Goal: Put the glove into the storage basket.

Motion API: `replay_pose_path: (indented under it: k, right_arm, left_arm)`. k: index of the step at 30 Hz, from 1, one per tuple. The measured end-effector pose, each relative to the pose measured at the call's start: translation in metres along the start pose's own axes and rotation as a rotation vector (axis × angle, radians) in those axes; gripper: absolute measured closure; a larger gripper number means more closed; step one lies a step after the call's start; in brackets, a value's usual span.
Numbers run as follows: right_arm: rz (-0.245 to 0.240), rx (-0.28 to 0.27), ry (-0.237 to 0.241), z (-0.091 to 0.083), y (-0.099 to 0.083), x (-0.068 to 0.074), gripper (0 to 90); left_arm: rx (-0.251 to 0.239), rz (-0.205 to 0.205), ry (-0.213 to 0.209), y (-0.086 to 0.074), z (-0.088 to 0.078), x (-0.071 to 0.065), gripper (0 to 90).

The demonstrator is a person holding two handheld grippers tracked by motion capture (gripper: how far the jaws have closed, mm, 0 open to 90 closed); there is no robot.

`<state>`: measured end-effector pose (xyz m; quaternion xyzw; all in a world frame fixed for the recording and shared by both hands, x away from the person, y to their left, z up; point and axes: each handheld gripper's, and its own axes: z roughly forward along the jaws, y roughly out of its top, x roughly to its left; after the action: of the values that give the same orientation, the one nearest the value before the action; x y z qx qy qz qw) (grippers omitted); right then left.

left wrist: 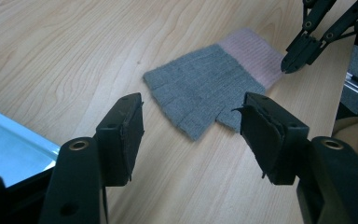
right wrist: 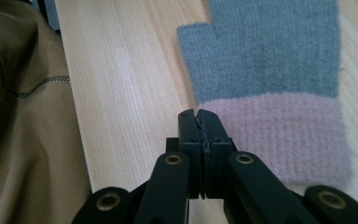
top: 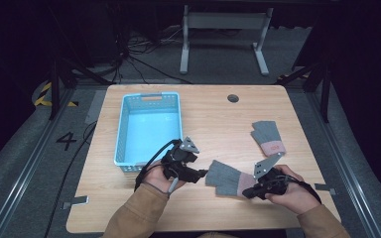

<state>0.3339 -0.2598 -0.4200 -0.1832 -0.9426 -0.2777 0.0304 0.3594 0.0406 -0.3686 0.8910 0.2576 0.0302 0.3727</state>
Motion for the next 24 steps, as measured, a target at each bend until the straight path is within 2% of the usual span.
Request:
replay_pose_path:
  k: [7, 11, 24]
  right_arm:
    - [-0.019, 0.04, 0.029, 0.011, -0.001, 0.001, 89.8]
    - [-0.006, 0.058, 0.008, 0.014, -0.002, -0.001, 89.9]
    - [0.005, 0.035, -0.058, 0.01, -0.006, -0.011, 90.0]
  left_arm:
    - [0.001, -0.002, 0.0, 0.0, 0.0, 0.0, 39.8]
    - [0.003, -0.002, -0.001, -0.001, 0.0, 0.0, 39.8]
    - [0.004, -0.004, 0.002, -0.002, 0.0, 0.0, 39.8]
